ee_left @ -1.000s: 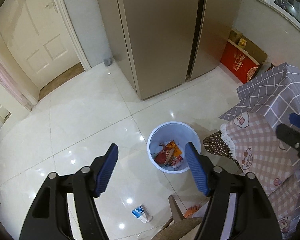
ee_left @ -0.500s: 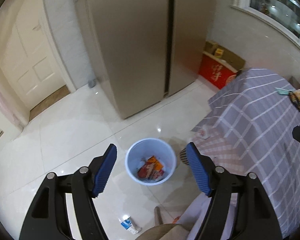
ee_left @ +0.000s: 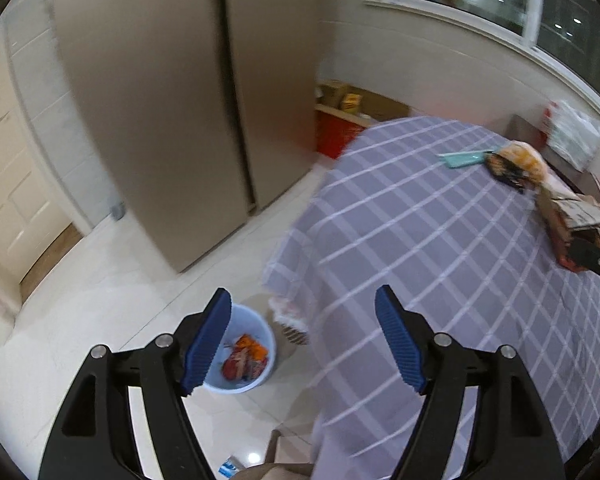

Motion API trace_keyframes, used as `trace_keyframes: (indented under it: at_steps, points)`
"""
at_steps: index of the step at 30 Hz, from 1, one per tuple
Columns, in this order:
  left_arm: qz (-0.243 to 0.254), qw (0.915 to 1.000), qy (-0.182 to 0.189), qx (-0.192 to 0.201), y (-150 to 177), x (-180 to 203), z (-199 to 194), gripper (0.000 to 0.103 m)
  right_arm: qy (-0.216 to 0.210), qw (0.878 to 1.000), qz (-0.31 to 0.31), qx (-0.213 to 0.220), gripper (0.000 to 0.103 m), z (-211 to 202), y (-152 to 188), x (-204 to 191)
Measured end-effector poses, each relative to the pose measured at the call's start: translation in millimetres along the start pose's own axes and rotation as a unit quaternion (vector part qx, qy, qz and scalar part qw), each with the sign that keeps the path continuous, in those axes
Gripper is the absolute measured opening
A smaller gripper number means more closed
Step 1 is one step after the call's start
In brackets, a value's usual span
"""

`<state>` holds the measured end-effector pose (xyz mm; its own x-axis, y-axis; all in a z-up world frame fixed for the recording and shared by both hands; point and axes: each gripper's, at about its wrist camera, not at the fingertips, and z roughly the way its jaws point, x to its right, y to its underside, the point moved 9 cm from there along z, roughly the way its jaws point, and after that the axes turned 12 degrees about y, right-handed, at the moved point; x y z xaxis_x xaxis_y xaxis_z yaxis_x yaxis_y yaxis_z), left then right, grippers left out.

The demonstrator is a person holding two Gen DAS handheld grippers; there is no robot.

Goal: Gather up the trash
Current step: 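Swing both tools back toward the table, then grasp the newspaper bundle with the right gripper while the left grasps the red-white box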

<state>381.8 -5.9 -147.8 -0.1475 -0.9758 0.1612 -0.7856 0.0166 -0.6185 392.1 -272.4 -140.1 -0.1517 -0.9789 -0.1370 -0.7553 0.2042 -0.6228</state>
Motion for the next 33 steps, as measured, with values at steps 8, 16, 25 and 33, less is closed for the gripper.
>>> trace_keyframes:
  at_steps: [8,16,25,33]
  points:
    - [0.043,0.9978,0.049,-0.010,-18,66,28,0.074,0.040,0.996,0.084,-0.015,0.088,23,-13,63]
    - [0.048,0.9951,0.082,-0.028,-24,101,52,0.074,0.040,0.991,0.123,-0.019,0.087,46,-33,77]
    - [0.053,0.9917,0.110,-0.041,-32,135,72,0.076,0.046,0.990,0.135,-0.017,0.015,67,-58,86]
    - [0.064,0.9862,0.144,-0.048,-40,175,79,0.082,0.009,0.995,0.102,0.015,0.009,26,-60,80]
